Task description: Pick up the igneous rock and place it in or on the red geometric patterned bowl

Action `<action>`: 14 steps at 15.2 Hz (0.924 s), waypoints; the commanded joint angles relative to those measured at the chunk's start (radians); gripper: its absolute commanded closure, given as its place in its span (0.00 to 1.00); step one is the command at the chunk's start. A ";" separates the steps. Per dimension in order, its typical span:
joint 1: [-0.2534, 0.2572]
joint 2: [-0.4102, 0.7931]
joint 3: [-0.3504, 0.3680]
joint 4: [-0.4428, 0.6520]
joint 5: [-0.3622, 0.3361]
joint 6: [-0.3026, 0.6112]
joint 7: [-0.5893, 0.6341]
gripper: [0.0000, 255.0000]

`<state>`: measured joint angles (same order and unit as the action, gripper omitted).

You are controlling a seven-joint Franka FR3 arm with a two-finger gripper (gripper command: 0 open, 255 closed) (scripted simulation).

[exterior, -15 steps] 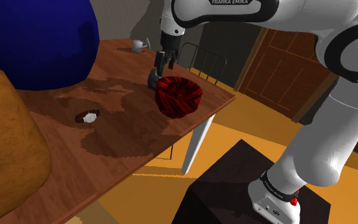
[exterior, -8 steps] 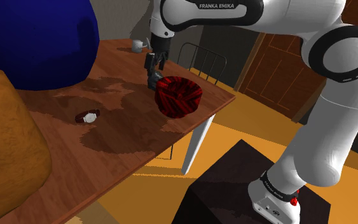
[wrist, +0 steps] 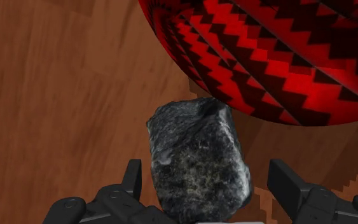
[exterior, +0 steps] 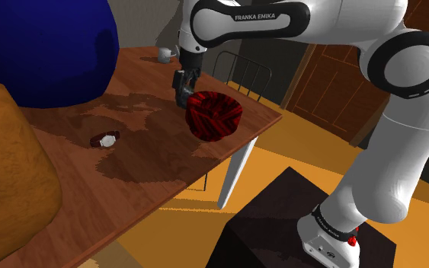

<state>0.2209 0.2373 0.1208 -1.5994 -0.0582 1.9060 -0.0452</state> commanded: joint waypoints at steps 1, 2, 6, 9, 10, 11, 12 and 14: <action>0.000 0.000 0.000 -0.001 0.000 0.000 0.000 0.00; 0.000 0.000 0.000 -0.001 0.000 0.000 0.000 0.00; 0.001 -0.001 0.000 -0.002 0.000 0.001 0.001 1.00; 0.002 0.002 0.001 0.003 0.000 -0.002 0.002 1.00; 0.002 0.003 0.001 0.003 -0.001 -0.001 0.003 1.00; 0.001 0.003 0.001 0.003 0.000 -0.001 0.002 1.00; 0.001 0.003 0.001 0.003 0.000 -0.001 0.001 1.00; 0.000 -0.001 0.000 0.011 0.001 -0.013 0.000 1.00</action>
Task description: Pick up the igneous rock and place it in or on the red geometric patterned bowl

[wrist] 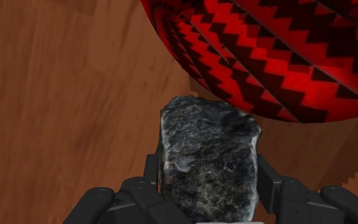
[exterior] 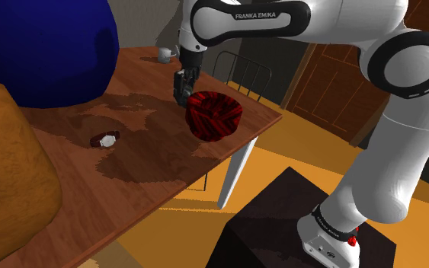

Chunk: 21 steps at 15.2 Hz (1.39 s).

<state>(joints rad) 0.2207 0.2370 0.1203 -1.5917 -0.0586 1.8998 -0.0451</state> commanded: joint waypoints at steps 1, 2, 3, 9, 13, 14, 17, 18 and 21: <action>0.001 -0.002 0.001 0.015 0.001 -0.020 -0.001 1.00; 0.001 -0.002 0.001 0.029 0.001 -0.033 -0.001 1.00; 0.001 -0.002 0.001 0.042 0.002 -0.046 -0.002 1.00; 0.003 0.002 0.002 0.129 0.002 -0.129 -0.004 1.00; 0.005 0.011 0.002 0.195 0.001 -0.186 -0.005 1.00; 0.005 0.014 0.003 0.213 0.001 -0.201 -0.005 1.00; 0.007 0.025 0.003 0.270 0.000 -0.247 -0.006 1.00; 0.008 0.030 0.003 0.290 -0.001 -0.262 -0.006 1.00; 0.011 0.046 0.003 0.354 -0.003 -0.311 -0.007 1.00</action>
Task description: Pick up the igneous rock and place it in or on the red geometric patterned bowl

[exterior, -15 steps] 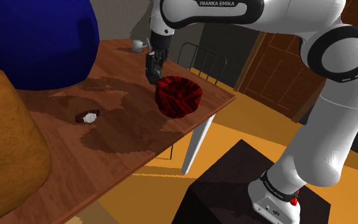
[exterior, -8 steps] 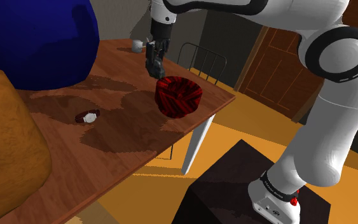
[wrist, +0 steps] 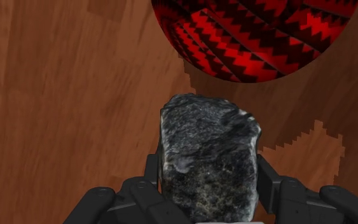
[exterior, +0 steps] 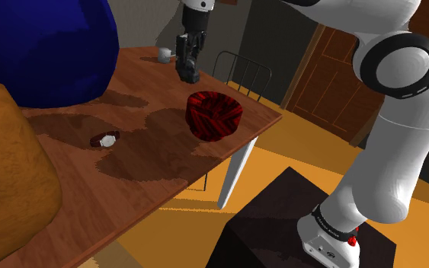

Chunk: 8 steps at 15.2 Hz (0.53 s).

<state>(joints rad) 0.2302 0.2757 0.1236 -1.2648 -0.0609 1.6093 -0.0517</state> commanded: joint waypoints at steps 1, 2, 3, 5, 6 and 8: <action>0.002 0.013 0.000 0.050 -0.002 -0.037 0.000 1.00; 0.003 0.020 0.000 0.074 -0.003 -0.054 -0.001 1.00; 0.004 0.028 0.001 0.099 -0.004 -0.072 -0.001 1.00; 0.007 0.045 0.001 0.153 -0.006 -0.108 -0.001 1.00; 0.009 0.054 0.001 0.181 -0.007 -0.127 -0.001 1.00; 0.013 0.077 0.001 0.244 -0.011 -0.168 -0.002 1.00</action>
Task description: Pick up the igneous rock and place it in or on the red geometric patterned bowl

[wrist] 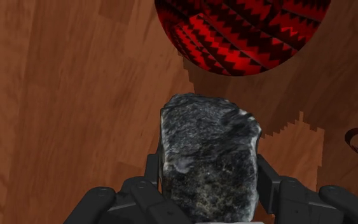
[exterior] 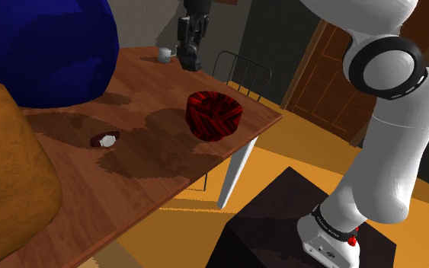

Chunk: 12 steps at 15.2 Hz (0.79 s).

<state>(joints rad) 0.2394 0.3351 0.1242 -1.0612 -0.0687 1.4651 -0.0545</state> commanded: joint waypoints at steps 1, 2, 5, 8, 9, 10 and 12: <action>0.006 0.030 0.000 0.075 -0.004 -0.045 0.001 1.00; 0.008 0.045 0.000 0.112 -0.007 -0.068 0.001 1.00; -0.002 -0.079 0.004 -0.059 0.008 -0.019 0.005 1.00; -0.009 -0.233 0.006 -0.259 0.027 0.027 0.010 1.00; -0.010 -0.279 0.007 -0.314 0.033 0.036 0.011 1.00; -0.010 -0.324 0.007 -0.366 0.039 0.043 0.012 1.00; -0.010 -0.409 0.007 -0.459 0.050 0.052 0.013 1.00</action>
<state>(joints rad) 0.2270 -0.0365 0.1282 -1.4756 -0.0229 1.5105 -0.0474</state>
